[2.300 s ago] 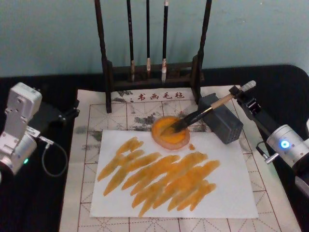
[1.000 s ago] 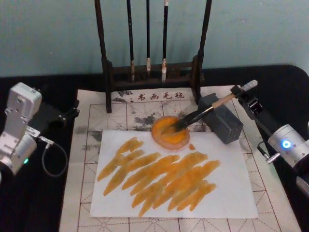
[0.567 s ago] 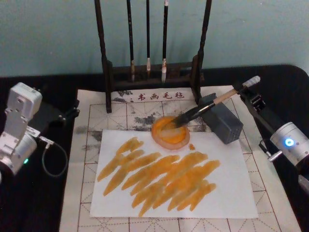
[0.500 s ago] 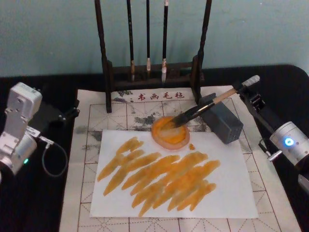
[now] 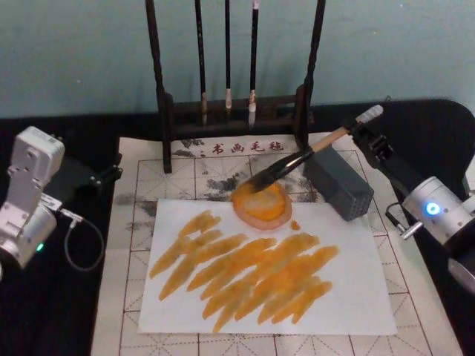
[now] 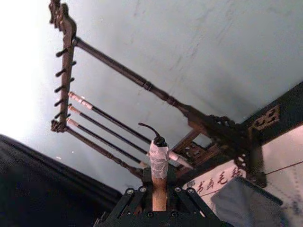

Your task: Pick up the brush from the inkstone, write on the paper, then place the brush back to its original position.

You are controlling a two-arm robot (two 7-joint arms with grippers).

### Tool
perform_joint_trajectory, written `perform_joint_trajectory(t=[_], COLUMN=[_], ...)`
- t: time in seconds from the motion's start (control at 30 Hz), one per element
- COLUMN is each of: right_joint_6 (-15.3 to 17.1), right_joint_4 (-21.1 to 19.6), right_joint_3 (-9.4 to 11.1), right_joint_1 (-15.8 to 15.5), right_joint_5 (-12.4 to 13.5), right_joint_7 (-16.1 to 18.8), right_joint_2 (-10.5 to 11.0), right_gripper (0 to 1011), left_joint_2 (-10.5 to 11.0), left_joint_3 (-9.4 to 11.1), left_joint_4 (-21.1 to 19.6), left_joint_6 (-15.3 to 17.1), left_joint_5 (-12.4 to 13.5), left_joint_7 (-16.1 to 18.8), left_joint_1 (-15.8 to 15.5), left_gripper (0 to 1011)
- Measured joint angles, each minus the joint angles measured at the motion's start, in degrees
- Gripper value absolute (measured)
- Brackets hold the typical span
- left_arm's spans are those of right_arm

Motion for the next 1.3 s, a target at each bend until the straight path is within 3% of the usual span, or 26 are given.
perform_joint_trajectory(t=[1.3], right_joint_6=[4.1], right_joint_4=[1.7], right_joint_3=[-10.3], right_joint_1=[5.4], right_joint_5=[0.3], right_joint_7=[6.4], right_joint_2=[3.4], right_gripper=[184], left_joint_2=[0.0], left_joint_3=[0.0], left_joint_4=[0.0], left_joint_6=[0.0], left_joint_5=[0.0], left_joint_7=[0.0], left_joint_1=[0.0], left_gripper=[1001])
